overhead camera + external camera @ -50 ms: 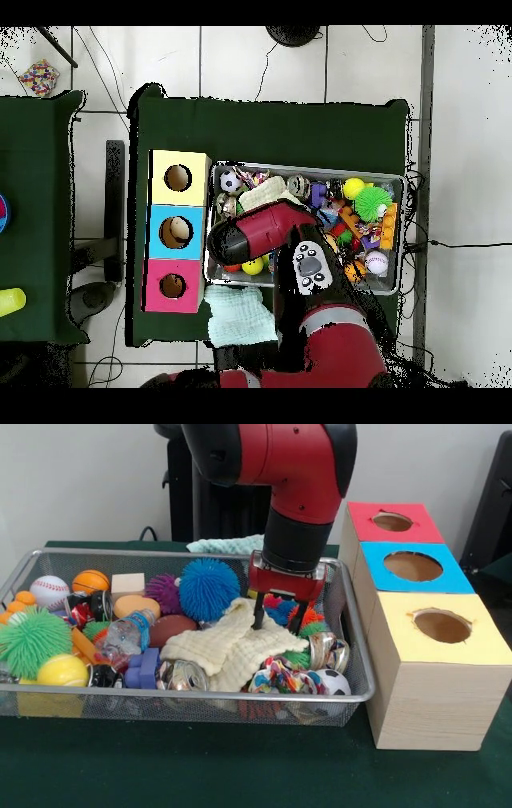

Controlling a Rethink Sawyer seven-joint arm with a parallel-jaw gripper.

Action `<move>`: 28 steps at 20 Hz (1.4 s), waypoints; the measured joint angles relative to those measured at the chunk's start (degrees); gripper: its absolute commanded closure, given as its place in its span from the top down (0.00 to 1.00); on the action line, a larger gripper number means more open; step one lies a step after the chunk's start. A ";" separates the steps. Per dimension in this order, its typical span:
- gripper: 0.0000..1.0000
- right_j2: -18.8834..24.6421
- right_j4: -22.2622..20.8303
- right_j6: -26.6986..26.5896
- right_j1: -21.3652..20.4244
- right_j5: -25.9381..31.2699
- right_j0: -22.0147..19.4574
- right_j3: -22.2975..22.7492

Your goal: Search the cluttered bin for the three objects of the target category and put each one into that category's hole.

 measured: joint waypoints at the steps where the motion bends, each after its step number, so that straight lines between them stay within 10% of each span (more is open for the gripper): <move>1: 1.00 -0.34 -0.21 0.00 0.00 0.00 0.40 -0.19; 3: 1.00 -0.98 -0.42 0.00 0.01 0.00 1.13 -0.56; 4: 0.00 -1.85 -0.43 0.00 0.01 0.00 1.69 -0.87; 19: 0.00 -2.75 1.23 0.00 -0.98 0.02 1.10 -0.73; 28: 0.00 -2.60 9.70 0.00 -10.30 9.03 0.07 2.41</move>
